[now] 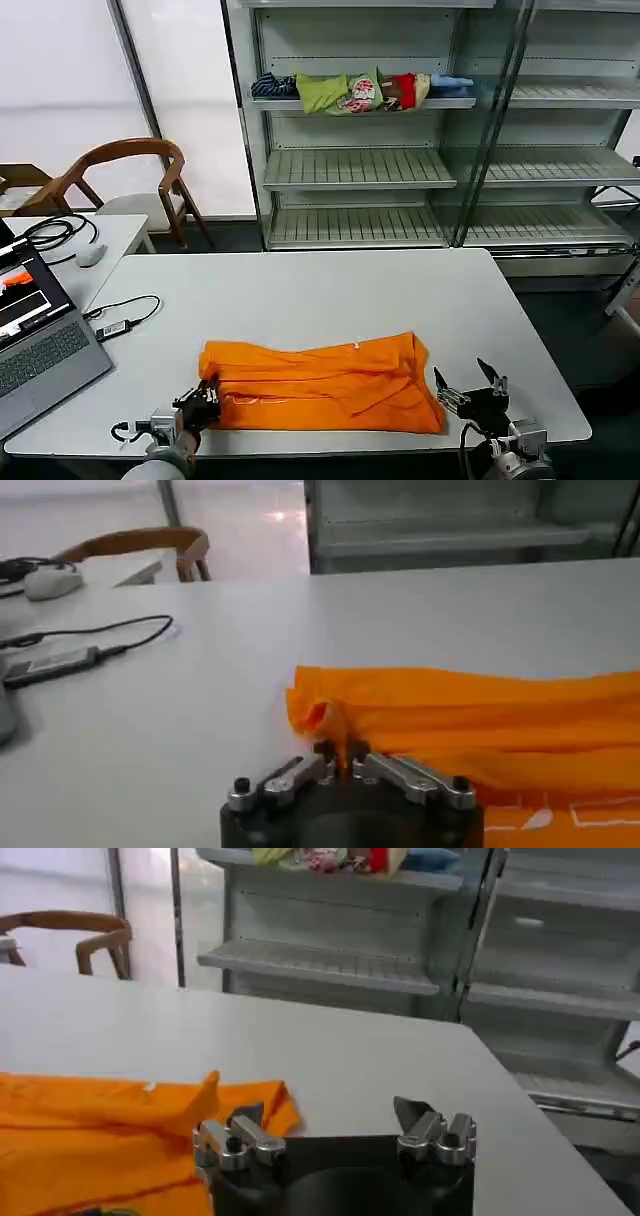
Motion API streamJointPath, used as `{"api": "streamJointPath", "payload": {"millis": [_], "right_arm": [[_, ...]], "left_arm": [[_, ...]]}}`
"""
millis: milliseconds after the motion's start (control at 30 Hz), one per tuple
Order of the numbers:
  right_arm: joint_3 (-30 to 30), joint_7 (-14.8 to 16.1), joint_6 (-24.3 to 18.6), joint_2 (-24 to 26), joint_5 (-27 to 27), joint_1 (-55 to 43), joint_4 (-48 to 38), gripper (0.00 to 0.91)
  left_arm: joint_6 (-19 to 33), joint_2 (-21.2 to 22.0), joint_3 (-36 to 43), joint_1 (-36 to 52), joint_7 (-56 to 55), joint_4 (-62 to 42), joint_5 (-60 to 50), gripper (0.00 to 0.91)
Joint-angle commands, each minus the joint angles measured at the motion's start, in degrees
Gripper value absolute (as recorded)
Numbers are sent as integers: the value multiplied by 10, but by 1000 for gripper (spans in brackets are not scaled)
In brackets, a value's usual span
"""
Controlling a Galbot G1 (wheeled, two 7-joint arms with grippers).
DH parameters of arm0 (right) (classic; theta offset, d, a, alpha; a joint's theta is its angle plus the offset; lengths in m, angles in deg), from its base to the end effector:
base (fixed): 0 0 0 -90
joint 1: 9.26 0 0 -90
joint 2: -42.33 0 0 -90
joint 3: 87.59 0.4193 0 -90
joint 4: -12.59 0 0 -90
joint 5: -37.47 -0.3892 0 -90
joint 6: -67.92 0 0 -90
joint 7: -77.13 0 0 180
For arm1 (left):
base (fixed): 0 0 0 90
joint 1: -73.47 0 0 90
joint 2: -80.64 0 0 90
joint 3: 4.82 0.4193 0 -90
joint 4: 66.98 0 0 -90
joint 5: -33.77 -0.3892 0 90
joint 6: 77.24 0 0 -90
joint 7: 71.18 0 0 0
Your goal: Fold and organize the clothes.
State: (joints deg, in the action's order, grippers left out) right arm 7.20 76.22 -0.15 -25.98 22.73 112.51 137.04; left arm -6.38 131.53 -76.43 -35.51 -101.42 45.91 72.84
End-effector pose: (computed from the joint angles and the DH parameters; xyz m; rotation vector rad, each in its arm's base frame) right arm 0.1797 -0.0985 -0.3173 0.1496 -2.7946 0.1895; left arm 0.2309 0.0812 -0.3747 0.0174 -2.6040 -0.1063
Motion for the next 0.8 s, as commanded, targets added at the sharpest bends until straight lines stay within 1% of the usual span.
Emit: {"api": "streamJointPath", "payload": {"millis": [33, 200, 233, 400, 500, 667, 800], "right_arm": [[0, 0, -1, 1, 0, -4, -1, 907], [-4, 0, -1, 2, 0, -12, -6, 907], [-7, 0, -1, 2, 0, -15, -7, 907], [-17, 0, 0, 2, 1, -25, -11, 907], [-20, 0, -1, 3, 1, -33, -16, 907], [-19, 1, -1, 6, 0, -43, -23, 907], [-18, 1, -2, 6, 0, -43, -23, 907]], "left_arm": [[-1, -3, -18, 4, 12, -8, -8, 10], [-8, -28, -74, 8, 26, -19, -9, 0], [-8, -32, -81, 8, 27, -21, -9, 10], [-19, -57, -156, 1, 34, -43, 5, 0], [-23, -70, -189, 1, 34, -59, 8, 10], [-30, -80, -218, -7, 35, -63, 14, 10], [-33, -69, -208, -2, 34, -31, 14, 10]]}}
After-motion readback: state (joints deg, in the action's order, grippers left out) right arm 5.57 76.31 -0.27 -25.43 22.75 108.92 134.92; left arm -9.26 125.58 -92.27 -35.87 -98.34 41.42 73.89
